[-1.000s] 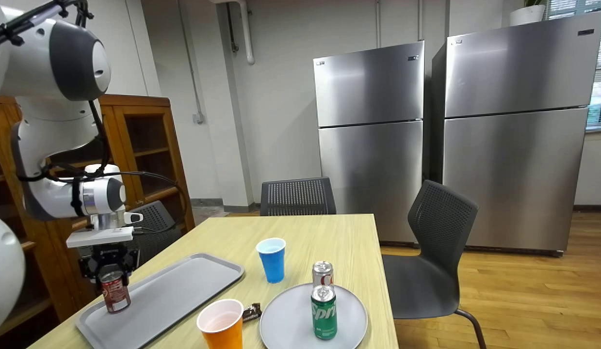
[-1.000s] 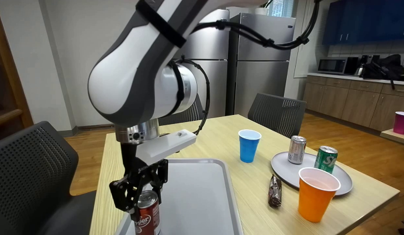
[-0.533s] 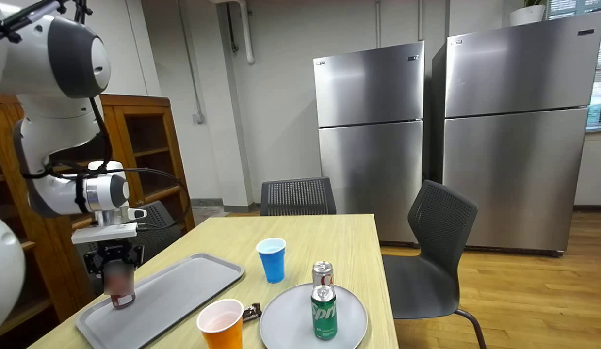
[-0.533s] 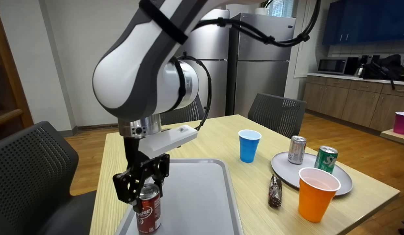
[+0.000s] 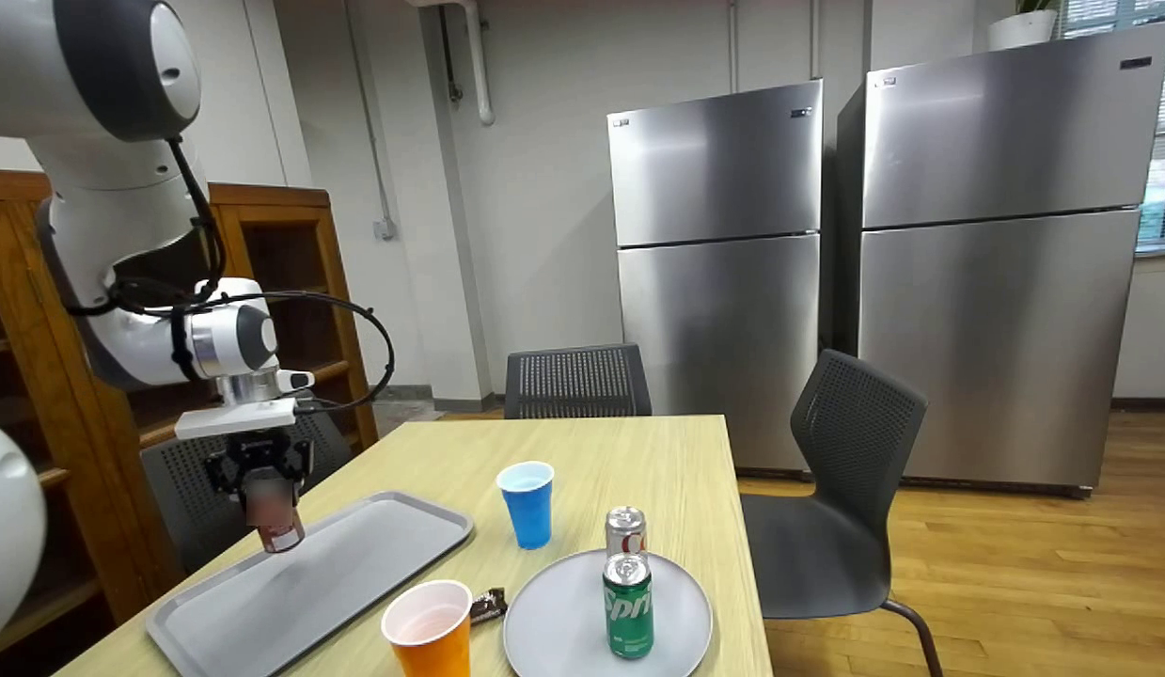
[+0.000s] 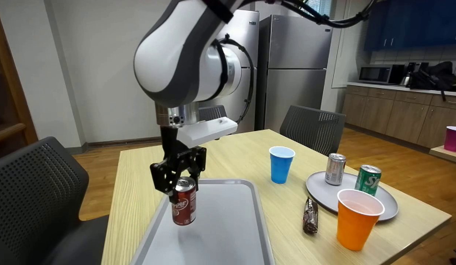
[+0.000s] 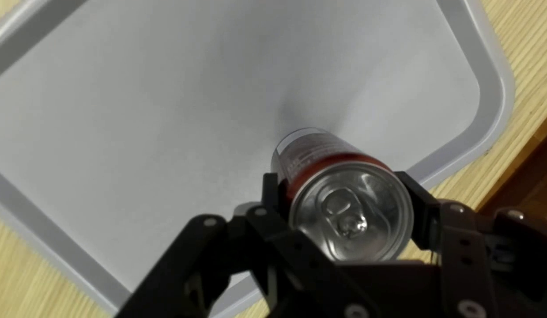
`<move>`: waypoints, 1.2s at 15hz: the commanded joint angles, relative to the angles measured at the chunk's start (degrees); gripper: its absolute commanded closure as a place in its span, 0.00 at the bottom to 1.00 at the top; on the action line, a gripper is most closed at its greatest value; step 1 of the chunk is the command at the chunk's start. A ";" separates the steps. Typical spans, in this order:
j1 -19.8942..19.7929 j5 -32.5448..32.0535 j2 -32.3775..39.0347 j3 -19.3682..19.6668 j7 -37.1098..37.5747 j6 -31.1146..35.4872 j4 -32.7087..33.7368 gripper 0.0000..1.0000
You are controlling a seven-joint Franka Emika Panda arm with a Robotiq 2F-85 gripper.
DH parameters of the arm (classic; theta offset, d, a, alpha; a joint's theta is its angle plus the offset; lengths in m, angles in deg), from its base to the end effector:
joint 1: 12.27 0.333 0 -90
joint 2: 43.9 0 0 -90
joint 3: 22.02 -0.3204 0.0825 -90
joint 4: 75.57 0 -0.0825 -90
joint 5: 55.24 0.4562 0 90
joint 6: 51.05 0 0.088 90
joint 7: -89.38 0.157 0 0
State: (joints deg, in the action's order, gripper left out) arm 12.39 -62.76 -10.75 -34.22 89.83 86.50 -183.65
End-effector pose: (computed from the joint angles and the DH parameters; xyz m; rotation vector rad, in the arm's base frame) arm 0.5407 0.4043 0.0980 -2.9351 -1.0777 0.0854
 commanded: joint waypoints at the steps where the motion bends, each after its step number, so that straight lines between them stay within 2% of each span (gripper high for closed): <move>1: -2.41 -0.77 -6.23 0.77 0.37 2.20 -6.31 0.61; 18: -16.65 0.85 -17.00 6.21 -1.72 7.71 -22.17 0.61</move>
State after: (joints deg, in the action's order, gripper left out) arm -2.36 -62.61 -23.64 -28.67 89.73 93.05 -201.77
